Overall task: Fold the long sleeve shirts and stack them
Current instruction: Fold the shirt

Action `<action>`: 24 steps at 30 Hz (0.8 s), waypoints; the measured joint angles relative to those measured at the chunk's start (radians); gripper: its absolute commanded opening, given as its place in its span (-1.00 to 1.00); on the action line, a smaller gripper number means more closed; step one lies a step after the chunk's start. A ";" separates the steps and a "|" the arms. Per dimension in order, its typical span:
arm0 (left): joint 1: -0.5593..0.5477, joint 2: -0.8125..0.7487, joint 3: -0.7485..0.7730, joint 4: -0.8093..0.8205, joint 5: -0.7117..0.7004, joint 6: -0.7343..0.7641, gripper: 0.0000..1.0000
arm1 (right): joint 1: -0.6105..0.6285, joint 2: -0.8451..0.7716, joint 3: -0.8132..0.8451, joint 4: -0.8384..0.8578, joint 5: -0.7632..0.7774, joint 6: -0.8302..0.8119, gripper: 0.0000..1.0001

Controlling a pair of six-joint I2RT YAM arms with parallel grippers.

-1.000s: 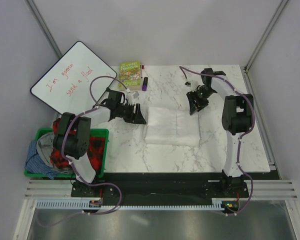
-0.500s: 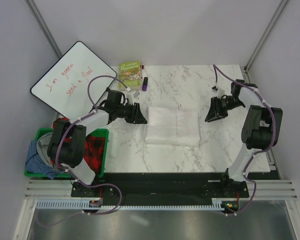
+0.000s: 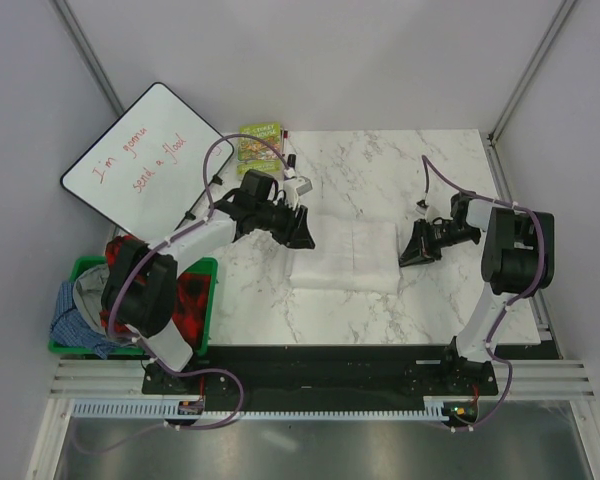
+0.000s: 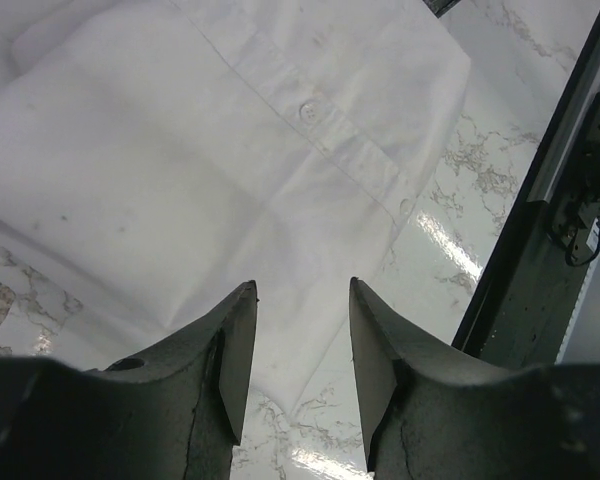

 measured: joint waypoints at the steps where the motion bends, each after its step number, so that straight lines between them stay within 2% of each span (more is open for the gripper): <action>1: 0.001 0.000 0.001 -0.002 -0.005 0.000 0.01 | 0.000 0.000 -0.004 0.010 -0.006 0.005 -0.55; 10: 0.019 0.005 0.004 -0.038 -0.037 -0.001 0.08 | 0.000 0.009 -0.010 0.047 -0.078 0.033 -0.23; 18: 0.050 0.045 0.004 -0.044 -0.042 -0.010 0.09 | 0.000 0.004 -0.015 0.032 -0.087 0.034 -0.11; 24: 0.063 0.053 0.004 -0.045 -0.042 -0.010 0.10 | 0.000 0.002 -0.036 0.033 -0.110 0.037 -0.13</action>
